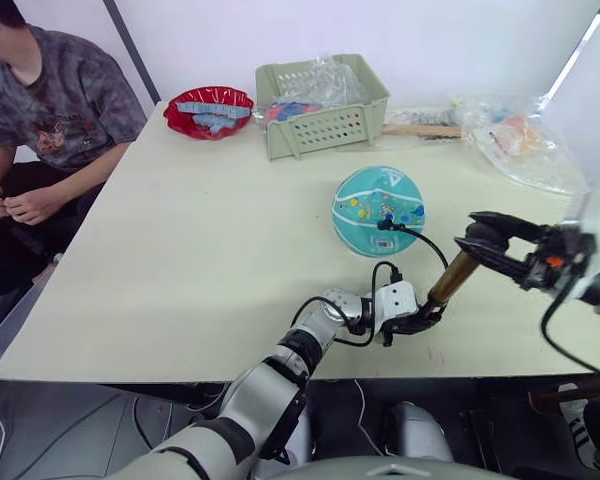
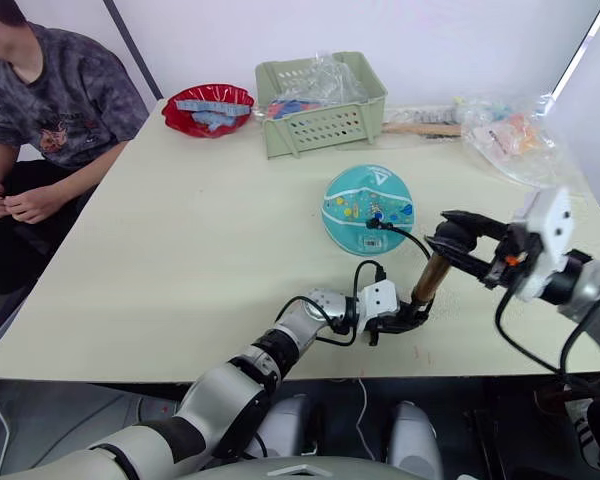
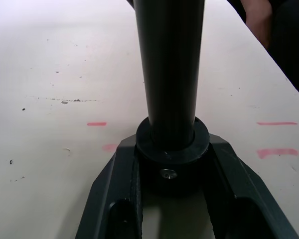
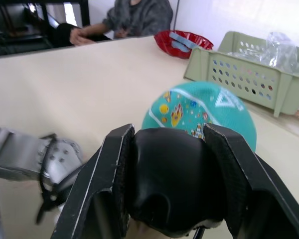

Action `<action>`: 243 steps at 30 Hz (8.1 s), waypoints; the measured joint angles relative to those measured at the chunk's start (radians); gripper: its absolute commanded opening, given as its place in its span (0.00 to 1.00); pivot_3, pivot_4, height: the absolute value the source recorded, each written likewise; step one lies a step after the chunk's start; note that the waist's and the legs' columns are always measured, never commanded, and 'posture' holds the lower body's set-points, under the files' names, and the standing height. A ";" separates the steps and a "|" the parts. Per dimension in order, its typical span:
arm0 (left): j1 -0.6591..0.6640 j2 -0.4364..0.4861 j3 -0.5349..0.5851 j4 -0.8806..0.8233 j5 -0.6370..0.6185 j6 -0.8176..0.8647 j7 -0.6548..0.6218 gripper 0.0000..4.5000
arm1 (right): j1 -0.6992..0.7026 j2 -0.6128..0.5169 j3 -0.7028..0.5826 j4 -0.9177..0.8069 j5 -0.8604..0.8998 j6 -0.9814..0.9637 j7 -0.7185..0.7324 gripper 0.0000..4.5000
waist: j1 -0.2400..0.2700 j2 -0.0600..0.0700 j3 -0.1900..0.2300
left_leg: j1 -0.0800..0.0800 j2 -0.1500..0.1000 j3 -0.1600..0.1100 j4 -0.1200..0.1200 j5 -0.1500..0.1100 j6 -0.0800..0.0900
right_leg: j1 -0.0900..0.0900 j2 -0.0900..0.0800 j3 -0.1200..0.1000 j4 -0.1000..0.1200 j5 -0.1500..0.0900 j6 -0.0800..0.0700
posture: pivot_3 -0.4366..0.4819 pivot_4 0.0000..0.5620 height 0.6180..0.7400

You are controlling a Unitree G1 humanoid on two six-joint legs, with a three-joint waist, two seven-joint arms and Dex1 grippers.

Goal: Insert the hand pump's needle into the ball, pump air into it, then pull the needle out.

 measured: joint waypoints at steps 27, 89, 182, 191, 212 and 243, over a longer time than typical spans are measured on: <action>-0.007 -0.015 0.001 0.006 0.007 -0.017 0.002 0.25 | -0.105 -0.134 -0.257 0.051 0.305 0.185 0.037 0.36 | 0.006 0.011 0.009 | -0.003 -0.004 0.001 0.000 0.000 0.000 | 0.000 -0.004 0.001 -0.004 0.003 -0.003 | 0.48 0.27 1.00; -0.017 -0.003 0.001 0.001 0.007 -0.021 -0.028 0.25 | -0.131 -0.188 -0.312 0.016 0.335 0.291 0.010 0.36 | 0.003 0.005 0.012 | -0.002 -0.004 0.018 0.000 -0.004 0.001 | -0.013 -0.001 0.022 -0.004 0.011 0.005 | 0.48 0.27 1.00; -0.010 0.010 -0.001 0.010 0.011 -0.016 -0.016 0.25 | 0.029 0.139 -0.156 -0.047 0.203 0.087 -0.152 0.36 | -0.025 -0.008 -0.007 | 0.005 -0.001 0.017 0.000 -0.004 0.001 | -0.008 0.001 0.022 -0.003 0.010 0.005 | 0.48 0.27 1.00; -0.008 0.010 -0.001 0.010 0.011 -0.016 -0.019 0.25 | 0.135 0.243 0.017 0.003 -0.026 -0.047 -0.140 0.36 | -0.024 -0.008 -0.009 | 0.005 -0.001 0.011 0.000 -0.004 0.001 | -0.006 0.001 0.016 -0.002 0.009 0.002 | 0.48 0.27 1.00; -0.013 0.000 0.002 0.009 0.005 -0.018 -0.031 0.25 | -0.032 0.004 -0.215 0.000 0.315 0.224 -0.121 0.36 | -0.013 0.009 0.004 | -0.001 -0.003 -0.003 0.000 -0.004 0.000 | -0.003 0.000 0.002 -0.002 0.006 -0.003 | 0.48 0.27 1.00; -0.015 0.006 -0.001 0.013 0.012 -0.020 -0.026 0.25 | -0.010 0.001 -0.286 -0.043 0.391 0.202 -0.159 0.36 | -0.017 0.004 0.003 | 0.001 -0.002 -0.003 0.000 -0.004 0.000 | -0.001 0.001 0.003 -0.002 0.007 0.001 | 0.48 0.27 1.00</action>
